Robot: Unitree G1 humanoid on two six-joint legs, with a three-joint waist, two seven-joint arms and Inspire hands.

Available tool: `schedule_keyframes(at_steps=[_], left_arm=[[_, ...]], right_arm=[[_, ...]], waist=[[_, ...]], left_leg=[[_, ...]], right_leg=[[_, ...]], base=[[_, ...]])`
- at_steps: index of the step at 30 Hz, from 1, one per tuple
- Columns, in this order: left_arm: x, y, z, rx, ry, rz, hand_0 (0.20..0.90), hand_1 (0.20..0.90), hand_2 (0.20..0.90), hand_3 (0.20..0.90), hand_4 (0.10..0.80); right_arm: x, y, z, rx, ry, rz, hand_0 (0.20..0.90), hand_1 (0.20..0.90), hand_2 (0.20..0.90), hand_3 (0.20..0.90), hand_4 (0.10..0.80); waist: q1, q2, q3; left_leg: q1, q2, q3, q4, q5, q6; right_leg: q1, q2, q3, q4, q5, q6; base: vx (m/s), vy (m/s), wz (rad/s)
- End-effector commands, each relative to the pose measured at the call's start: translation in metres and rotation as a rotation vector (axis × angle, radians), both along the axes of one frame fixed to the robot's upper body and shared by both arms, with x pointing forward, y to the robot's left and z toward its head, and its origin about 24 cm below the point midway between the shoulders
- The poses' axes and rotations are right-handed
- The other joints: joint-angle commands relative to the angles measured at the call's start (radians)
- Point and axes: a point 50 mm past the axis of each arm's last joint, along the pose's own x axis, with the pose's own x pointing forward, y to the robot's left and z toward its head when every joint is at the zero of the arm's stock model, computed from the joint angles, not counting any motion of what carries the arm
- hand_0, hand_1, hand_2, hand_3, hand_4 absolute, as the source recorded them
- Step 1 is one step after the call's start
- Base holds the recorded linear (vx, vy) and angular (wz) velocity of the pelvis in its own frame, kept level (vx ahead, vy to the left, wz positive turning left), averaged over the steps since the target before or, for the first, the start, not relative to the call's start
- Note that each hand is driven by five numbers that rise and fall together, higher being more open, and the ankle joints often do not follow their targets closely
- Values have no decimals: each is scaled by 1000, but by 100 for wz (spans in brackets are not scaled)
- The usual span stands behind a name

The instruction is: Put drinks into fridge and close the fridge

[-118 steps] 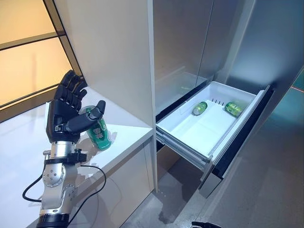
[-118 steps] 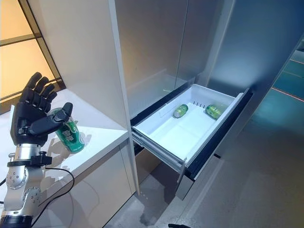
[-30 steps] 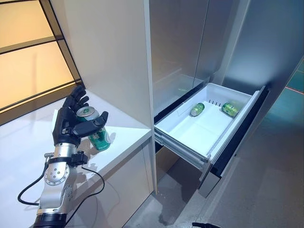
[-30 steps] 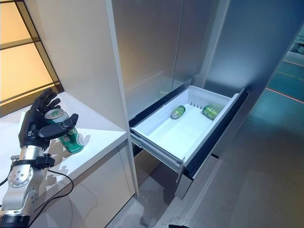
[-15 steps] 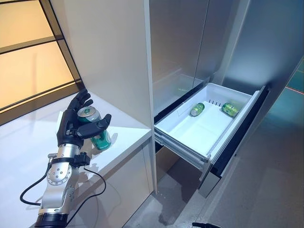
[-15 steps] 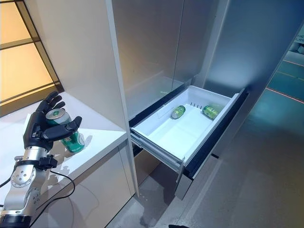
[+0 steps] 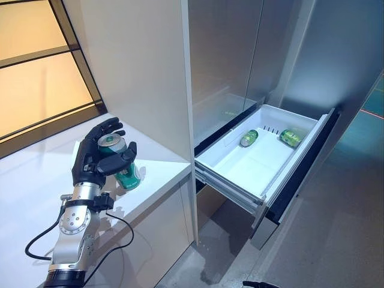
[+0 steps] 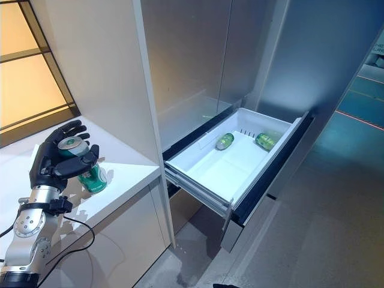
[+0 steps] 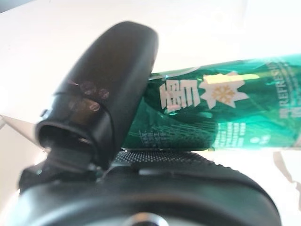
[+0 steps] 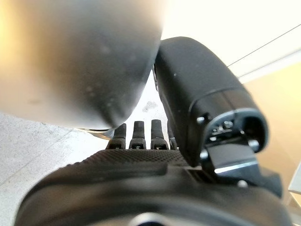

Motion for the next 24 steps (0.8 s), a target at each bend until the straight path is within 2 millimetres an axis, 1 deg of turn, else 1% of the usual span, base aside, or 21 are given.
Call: schedule_keyframes(at_steps=[1,8,10,12,15,17,18,19,22,23,24], left_arm=[[6,4,53,-22,-287,-28,300,300,300,200,100],[6,0,53,-24,-298,-50,300,300,300,200,100],[6,-1,56,-30,-314,-67,300,300,300,200,100],[5,-4,61,-43,-339,-100,300,300,300,200,100],[1,-15,74,-78,-422,-208,300,300,300,200,100],[-1,-23,81,-98,-474,-277,300,300,300,200,100],[-1,-24,82,-101,-480,-288,300,300,300,200,100],[-3,-32,88,-125,-529,-360,300,300,300,200,100],[-5,-43,93,-146,-577,-453,300,300,300,200,100],[-7,-49,95,-166,-599,-520,300,300,300,200,100],[-8,-53,96,-179,-612,-567,300,300,300,200,100]], right_arm=[[-18,-6,-2,-12,74,37,900,900,900,900,800],[-16,-5,-2,0,57,28,900,900,900,900,800],[-11,-4,-1,9,24,16,900,900,900,900,800],[-1,-2,2,35,-29,3,900,900,900,900,800],[43,9,18,89,-229,20,900,900,900,900,800],[65,20,32,131,-353,54,900,900,900,900,800],[68,22,34,137,-367,58,900,900,900,900,800],[87,35,50,181,-482,111,900,900,900,900,800],[101,52,71,241,-603,169,900,900,900,900,800],[108,62,85,292,-671,197,900,900,900,900,800],[112,66,94,321,-718,218,900,900,900,900,800]], waist=[[-23,-3,6],[-24,-4,7],[-24,-4,8],[-25,-5,8],[-28,-10,12],[-34,-13,13],[-36,-14,12],[-44,-17,13],[-57,-21,12],[-65,-24,12],[-70,-25,12]], left_leg=[[16,-52,-16,15,-78,38],[16,-51,-15,15,-79,37],[17,-51,-16,15,-78,37],[18,-51,-17,15,-78,37],[18,-49,-17,15,-77,38],[17,-48,-16,14,-75,37],[17,-48,-16,14,-75,37],[16,-47,-15,13,-73,37],[15,-45,-12,12,-71,35],[15,-44,-11,11,-70,35],[15,-44,-11,11,-69,34]], right_leg=[[-13,31,50,74,-73,23],[-13,30,51,73,-72,23],[-13,30,50,73,-70,24],[-12,30,50,72,-69,24],[-12,31,52,71,-65,24],[-14,30,54,71,-63,25],[-15,30,54,71,-63,25],[-17,31,56,71,-61,27],[-21,31,59,71,-60,29],[-23,31,61,71,-60,30],[-24,32,63,71,-60,31]], base=[[0,0,0],[0,0,-2],[0,0,0],[0,0,0],[0,0,0],[0,0,0],[-39,-29,-6],[-34,-26,-6],[-24,-18,-3],[-35,-21,-3],[-39,-21,-3]])
